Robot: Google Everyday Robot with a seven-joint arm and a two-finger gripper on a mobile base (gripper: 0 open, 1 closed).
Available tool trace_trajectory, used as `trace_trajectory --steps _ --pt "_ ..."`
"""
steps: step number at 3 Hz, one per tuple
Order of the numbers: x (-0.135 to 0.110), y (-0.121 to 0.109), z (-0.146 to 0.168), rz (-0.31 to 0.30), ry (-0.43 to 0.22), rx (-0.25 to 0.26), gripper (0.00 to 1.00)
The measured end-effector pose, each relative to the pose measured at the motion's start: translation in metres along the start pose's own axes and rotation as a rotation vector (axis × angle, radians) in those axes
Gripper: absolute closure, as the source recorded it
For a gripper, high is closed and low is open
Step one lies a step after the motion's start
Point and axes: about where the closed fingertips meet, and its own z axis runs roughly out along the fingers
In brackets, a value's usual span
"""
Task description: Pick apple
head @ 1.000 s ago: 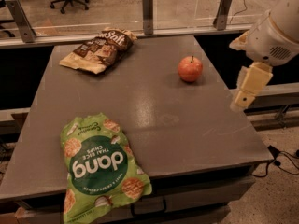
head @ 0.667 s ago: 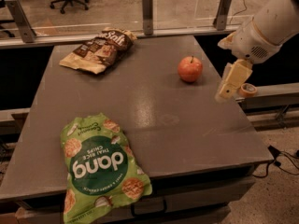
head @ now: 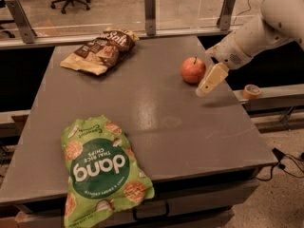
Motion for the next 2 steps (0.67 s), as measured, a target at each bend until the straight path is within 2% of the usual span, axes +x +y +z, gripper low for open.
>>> trace_trajectory --steps 1,2 --pt "-0.0027 -0.0157 0.0296 0.066 -0.064 -0.032 0.0" --pt "-0.0074 -0.0239 0.0393 0.117 -0.102 -0.053 0.19"
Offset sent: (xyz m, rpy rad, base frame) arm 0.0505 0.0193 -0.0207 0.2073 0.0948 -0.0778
